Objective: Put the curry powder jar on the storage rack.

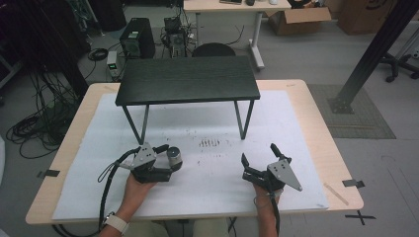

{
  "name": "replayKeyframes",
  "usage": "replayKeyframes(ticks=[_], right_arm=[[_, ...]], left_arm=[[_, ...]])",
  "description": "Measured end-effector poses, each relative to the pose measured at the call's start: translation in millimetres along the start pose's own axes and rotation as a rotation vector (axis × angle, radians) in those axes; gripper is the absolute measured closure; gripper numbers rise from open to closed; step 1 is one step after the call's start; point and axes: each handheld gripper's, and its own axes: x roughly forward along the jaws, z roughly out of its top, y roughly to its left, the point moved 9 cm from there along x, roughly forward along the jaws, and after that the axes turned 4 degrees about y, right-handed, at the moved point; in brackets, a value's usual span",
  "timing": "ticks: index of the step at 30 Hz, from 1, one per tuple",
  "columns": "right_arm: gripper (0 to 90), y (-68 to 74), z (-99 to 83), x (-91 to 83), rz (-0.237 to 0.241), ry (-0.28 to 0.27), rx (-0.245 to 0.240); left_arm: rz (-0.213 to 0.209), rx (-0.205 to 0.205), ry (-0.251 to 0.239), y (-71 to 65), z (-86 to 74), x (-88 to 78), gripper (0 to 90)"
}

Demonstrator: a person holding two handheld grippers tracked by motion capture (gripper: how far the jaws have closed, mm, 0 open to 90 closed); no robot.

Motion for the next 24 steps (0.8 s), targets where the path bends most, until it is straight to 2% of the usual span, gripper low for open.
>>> replayKeyframes(ticks=[6,10,11,14,24], right_arm=[[0.0,0.1,0.1,-0.2,0.002,-0.002,0.0],[0.0,0.2,0.1,-0.1,0.002,-0.001,0.0],[0.0,0.3,0.1,-0.2,0.003,-0.002,-0.001],[0.0,0.3,0.1,-0.2,0.004,-0.002,-0.001],[0.0,0.3,0.2,-0.3,0.004,-0.003,0.0]], left_arm=[[-0.004,-0.001,0.0,-3.5,-1.6,3.8,33.5],[-0.002,-0.021,-0.018,-1.2,-1.0,2.1,39.2],[0.0,-0.033,-0.027,0.1,-0.8,1.4,43.3],[0.011,-0.037,-0.03,1.3,-0.6,1.1,48.4],[0.007,-0.044,-0.034,2.5,-0.4,0.8,48.9]])
